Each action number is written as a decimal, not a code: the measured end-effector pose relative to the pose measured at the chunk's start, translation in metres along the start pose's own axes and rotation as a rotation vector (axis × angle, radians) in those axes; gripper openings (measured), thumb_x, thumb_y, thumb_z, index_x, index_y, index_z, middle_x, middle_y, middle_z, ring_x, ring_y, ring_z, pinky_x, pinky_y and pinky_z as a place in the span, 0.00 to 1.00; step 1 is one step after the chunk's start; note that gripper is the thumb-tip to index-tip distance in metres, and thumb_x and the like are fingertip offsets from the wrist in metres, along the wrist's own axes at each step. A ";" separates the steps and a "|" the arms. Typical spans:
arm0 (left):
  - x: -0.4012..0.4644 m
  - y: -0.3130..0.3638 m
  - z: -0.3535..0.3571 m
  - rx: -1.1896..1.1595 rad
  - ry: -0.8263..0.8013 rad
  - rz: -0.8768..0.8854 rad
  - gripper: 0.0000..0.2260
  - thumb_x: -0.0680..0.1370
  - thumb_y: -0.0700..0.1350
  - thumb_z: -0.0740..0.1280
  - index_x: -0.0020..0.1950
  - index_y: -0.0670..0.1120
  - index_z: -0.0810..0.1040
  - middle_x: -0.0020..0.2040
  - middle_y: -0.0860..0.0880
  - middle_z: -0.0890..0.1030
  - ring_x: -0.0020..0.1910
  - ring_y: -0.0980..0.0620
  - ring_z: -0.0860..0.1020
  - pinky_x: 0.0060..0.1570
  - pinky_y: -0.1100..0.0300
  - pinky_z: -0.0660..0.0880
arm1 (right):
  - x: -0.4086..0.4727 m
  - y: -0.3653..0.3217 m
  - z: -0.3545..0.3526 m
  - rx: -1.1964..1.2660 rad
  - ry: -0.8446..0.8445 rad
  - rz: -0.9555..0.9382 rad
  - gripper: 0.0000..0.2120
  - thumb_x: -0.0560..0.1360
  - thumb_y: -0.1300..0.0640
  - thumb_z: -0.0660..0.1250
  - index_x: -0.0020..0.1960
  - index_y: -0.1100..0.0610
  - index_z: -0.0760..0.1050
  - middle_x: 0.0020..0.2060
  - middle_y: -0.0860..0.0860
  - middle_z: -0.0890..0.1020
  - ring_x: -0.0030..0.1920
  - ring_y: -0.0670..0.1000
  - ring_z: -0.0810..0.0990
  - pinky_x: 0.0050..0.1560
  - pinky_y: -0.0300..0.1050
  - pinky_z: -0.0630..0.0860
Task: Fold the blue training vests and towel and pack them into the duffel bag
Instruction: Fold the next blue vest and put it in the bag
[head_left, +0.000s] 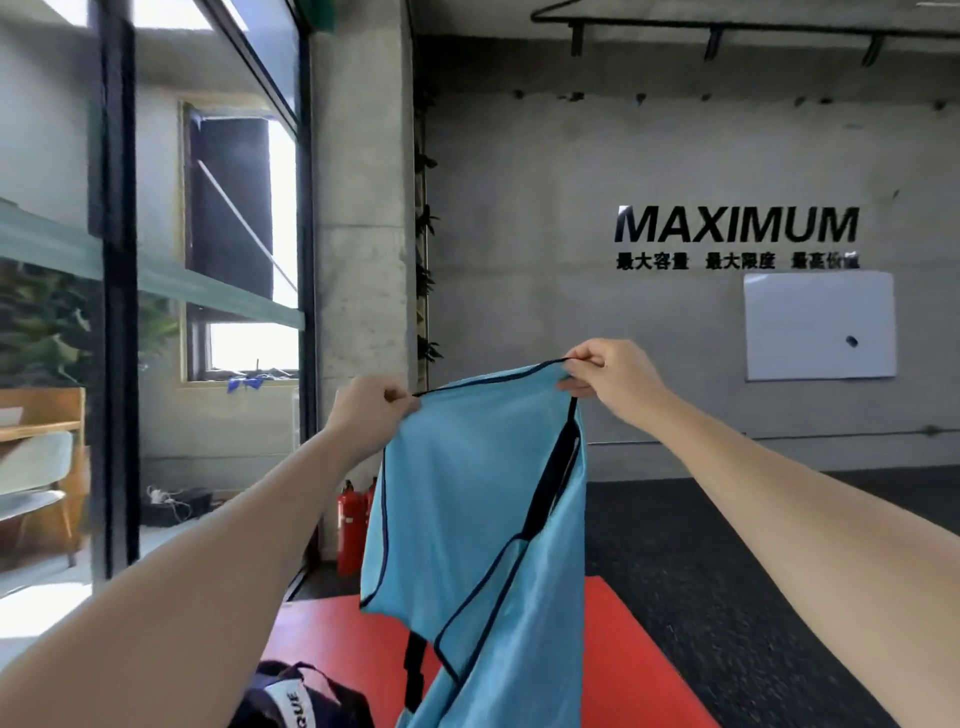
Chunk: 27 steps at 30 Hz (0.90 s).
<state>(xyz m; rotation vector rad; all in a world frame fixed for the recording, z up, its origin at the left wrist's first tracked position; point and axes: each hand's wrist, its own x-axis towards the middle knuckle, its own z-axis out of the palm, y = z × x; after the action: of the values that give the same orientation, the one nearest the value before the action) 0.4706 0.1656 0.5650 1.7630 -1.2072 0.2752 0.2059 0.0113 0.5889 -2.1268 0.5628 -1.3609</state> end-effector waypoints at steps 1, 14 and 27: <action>0.005 -0.002 0.001 -0.006 0.011 -0.005 0.10 0.79 0.46 0.70 0.42 0.41 0.81 0.38 0.47 0.80 0.37 0.50 0.76 0.31 0.61 0.66 | 0.003 0.007 0.005 0.008 -0.003 0.013 0.04 0.81 0.64 0.66 0.50 0.59 0.80 0.46 0.56 0.86 0.43 0.49 0.87 0.46 0.40 0.83; -0.049 -0.071 0.128 -0.006 -0.131 0.143 0.09 0.79 0.41 0.67 0.50 0.54 0.82 0.44 0.60 0.81 0.44 0.62 0.78 0.41 0.74 0.67 | -0.044 0.189 0.063 0.034 -0.017 0.327 0.10 0.79 0.70 0.63 0.49 0.60 0.81 0.50 0.58 0.85 0.55 0.58 0.83 0.62 0.54 0.79; -0.254 -0.197 0.260 -0.106 -0.538 -0.243 0.12 0.76 0.41 0.72 0.58 0.53 0.83 0.49 0.58 0.84 0.48 0.68 0.78 0.50 0.76 0.71 | -0.249 0.312 0.133 -0.267 -0.357 0.722 0.14 0.79 0.59 0.63 0.64 0.53 0.79 0.62 0.48 0.81 0.63 0.48 0.78 0.60 0.41 0.72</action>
<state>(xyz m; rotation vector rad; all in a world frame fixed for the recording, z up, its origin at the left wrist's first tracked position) 0.4285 0.1253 0.1552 1.9275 -1.3237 -0.4248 0.2109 -0.0462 0.1723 -1.9852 1.2523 -0.5184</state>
